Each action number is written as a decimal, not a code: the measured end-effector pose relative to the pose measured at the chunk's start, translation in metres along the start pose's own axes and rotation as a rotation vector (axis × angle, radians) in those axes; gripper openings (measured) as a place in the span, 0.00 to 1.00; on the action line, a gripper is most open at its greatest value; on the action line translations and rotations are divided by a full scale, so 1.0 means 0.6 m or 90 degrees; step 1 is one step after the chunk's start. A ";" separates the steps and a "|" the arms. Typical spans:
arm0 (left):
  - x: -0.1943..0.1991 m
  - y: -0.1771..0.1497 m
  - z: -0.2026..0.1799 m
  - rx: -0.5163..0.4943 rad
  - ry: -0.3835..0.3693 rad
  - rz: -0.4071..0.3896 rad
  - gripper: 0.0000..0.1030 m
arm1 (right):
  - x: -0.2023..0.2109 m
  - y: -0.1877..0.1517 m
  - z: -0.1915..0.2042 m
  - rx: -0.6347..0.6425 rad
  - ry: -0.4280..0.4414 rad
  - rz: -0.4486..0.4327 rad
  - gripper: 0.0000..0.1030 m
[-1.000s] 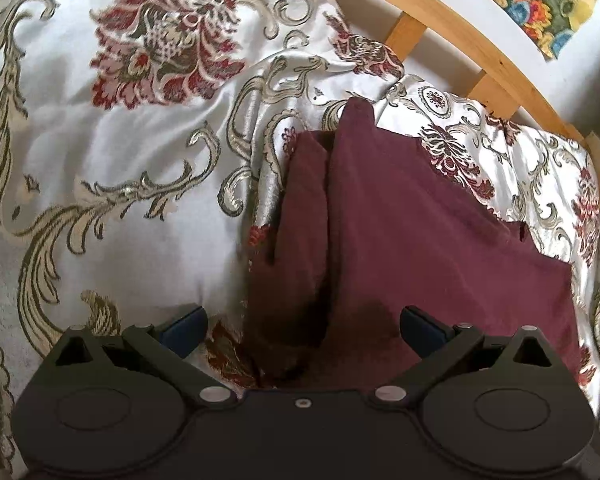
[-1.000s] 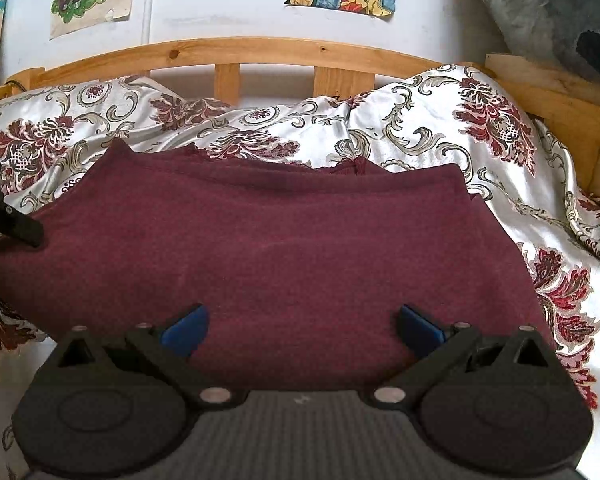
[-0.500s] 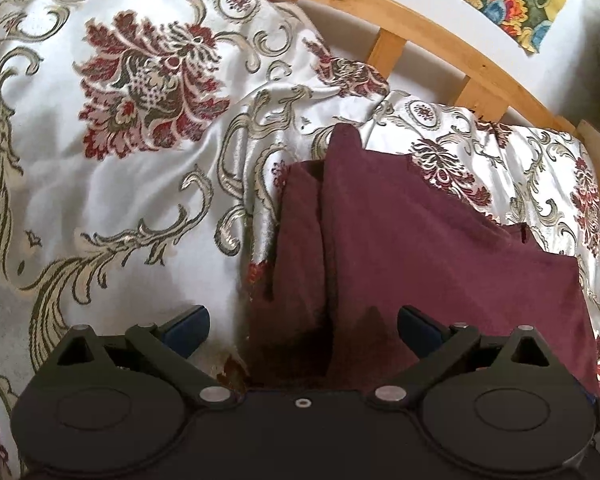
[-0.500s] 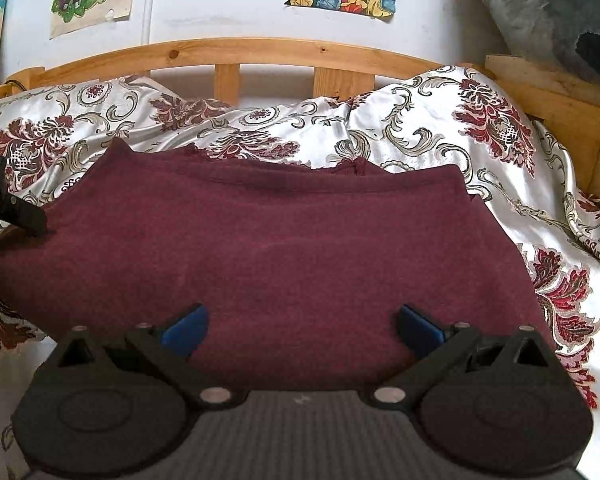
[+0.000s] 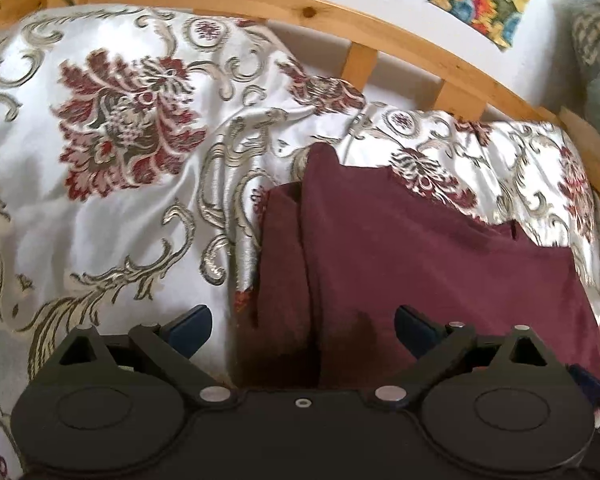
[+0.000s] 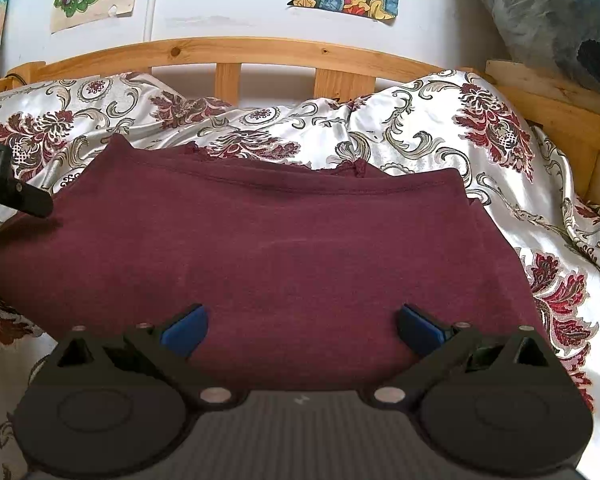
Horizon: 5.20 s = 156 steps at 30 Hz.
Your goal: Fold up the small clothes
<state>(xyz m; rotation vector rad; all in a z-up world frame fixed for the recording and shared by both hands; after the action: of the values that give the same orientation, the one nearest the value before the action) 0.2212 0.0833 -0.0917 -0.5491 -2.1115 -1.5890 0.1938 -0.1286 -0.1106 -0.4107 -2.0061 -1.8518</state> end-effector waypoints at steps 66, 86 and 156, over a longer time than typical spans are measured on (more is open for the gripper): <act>0.034 0.015 -0.102 -0.153 0.091 0.000 0.17 | 0.007 -0.003 -0.019 -0.005 0.001 -0.008 1.00; 0.062 -0.034 -0.205 -0.380 0.201 -0.061 0.18 | 0.007 -0.005 -0.018 -0.006 -0.002 -0.011 1.00; 0.043 -0.077 -0.268 -0.373 -0.250 -0.036 0.87 | 0.034 0.124 -0.242 -0.225 0.190 -0.014 1.00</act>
<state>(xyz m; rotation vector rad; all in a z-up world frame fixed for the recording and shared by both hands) 0.1914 -0.0827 -0.0744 -1.0728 -1.8989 -2.3003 0.2211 -0.2670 -0.0265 -0.1900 -1.4991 -2.1422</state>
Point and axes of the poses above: each gripper's, at about its wrist camera, not at the fingertips, and x roughly against the way its jaws point, z to its left, y to its top, the point moved 3 cm from there along -x, roughly the way its jaws point, and after that the axes turned 4 degrees about -z, right-handed, at the moved point
